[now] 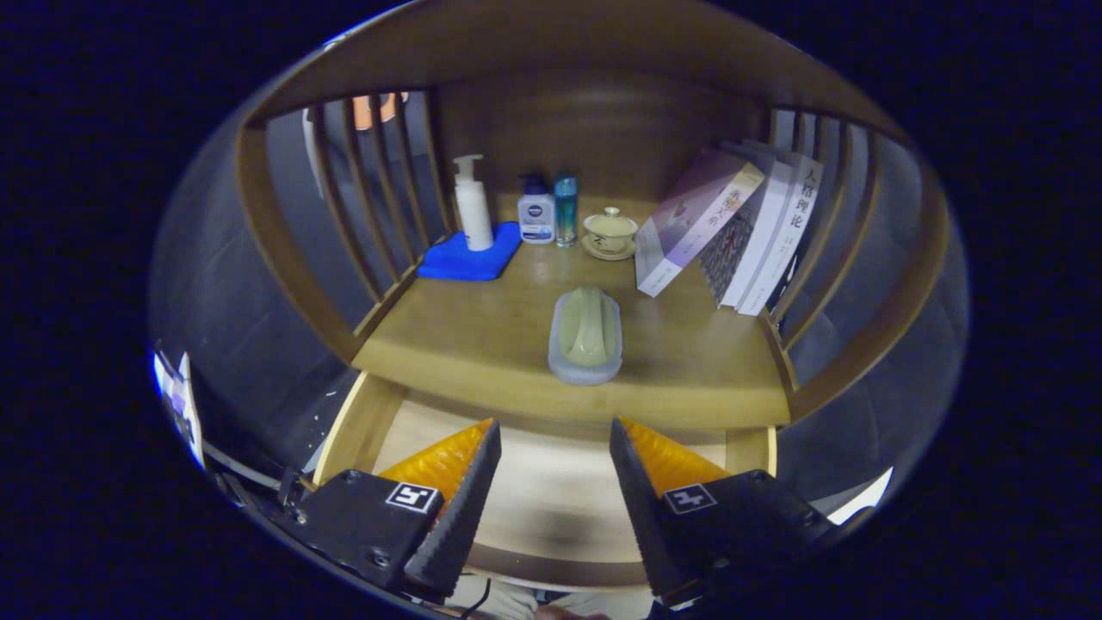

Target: Pull open the drawer, take out the items inside it, and place them on the countertop above the cabinet.

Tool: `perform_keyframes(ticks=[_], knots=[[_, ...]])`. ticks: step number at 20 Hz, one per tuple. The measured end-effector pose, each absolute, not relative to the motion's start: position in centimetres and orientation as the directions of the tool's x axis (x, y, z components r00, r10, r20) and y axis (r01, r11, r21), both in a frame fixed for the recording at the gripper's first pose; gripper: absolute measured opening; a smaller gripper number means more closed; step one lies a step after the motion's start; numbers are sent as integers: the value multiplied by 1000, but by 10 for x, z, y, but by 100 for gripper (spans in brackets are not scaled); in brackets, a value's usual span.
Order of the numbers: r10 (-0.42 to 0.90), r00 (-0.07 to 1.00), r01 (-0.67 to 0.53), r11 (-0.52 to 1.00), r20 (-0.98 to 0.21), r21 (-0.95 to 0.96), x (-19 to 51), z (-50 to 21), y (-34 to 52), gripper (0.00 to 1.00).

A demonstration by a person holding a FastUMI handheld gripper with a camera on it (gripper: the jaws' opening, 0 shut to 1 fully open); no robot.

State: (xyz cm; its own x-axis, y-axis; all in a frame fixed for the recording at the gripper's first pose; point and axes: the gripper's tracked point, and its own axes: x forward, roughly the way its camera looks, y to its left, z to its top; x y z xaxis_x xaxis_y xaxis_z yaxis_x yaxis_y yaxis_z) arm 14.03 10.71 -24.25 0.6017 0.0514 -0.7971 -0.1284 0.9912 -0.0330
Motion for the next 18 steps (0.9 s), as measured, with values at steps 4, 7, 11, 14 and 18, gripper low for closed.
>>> perform_keyframes(ticks=[4, 7, 11, 14, 18], knots=[[114, 665, -133, 991, -738, 33, 86, -239, 112, 91], [77, 731, -110, 994, -678, -5, 59, -244, 100, 91], [69, 789, -117, 992, -611, -39, 25, -251, 99, 92], [83, 845, -136, 989, -528, -62, 10, -259, 110, 92], [101, 904, -149, 985, -415, -85, -7, -263, 121, 92]])
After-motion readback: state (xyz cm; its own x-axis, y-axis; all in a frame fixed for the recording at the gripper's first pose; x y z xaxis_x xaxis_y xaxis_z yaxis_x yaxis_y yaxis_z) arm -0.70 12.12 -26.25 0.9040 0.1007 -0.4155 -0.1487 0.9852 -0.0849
